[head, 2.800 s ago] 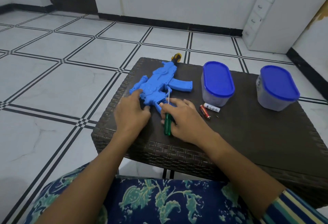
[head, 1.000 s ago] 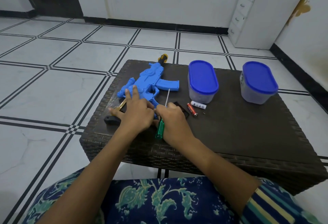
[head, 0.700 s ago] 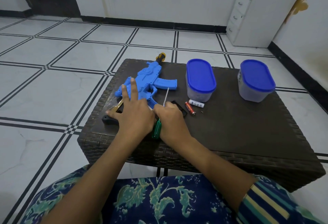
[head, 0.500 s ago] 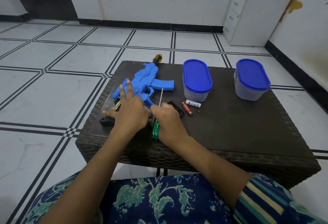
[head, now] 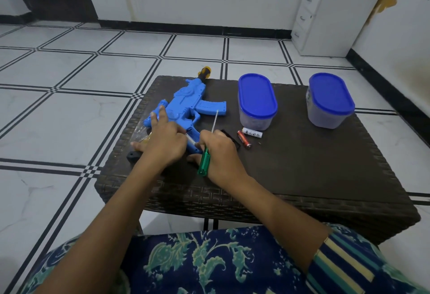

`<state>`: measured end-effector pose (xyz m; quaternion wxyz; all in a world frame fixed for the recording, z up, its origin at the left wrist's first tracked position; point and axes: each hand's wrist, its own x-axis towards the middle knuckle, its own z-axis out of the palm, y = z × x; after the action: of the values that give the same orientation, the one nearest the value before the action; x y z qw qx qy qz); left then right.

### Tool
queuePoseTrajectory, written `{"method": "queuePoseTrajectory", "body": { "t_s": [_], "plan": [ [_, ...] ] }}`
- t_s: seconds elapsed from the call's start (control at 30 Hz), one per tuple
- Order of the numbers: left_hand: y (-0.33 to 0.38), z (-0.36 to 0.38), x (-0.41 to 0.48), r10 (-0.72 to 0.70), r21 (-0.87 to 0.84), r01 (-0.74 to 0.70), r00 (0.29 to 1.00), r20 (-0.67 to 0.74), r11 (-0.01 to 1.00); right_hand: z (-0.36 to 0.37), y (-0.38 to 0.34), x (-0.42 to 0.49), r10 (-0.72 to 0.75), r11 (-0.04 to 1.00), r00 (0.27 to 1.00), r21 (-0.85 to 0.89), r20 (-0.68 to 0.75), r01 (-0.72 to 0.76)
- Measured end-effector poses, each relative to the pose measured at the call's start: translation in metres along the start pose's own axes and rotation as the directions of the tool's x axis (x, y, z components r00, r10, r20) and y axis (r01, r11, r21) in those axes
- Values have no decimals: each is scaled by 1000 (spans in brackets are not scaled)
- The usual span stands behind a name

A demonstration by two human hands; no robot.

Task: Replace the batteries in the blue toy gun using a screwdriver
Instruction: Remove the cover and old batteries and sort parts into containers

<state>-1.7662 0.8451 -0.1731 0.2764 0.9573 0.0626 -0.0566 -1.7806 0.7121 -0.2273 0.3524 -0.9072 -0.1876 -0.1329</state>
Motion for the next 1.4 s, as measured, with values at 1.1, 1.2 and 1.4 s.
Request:
{"method": "queuePoseTrajectory", "body": {
  "t_s": [1.1,1.2,1.4],
  "plan": [
    [-30,0,3,13,-620,-98,990,-139,778,-1,-20,10,161,987,987,13,-12,-160],
    [-30,3,1,32,-509,-119,984,-176,853,-3,-22,11,154,988,988,27,-3,-154],
    [-27,3,-4,68,-467,-136,985,-159,874,1,-30,18,174,982,985,-72,20,-172]
  ]
}}
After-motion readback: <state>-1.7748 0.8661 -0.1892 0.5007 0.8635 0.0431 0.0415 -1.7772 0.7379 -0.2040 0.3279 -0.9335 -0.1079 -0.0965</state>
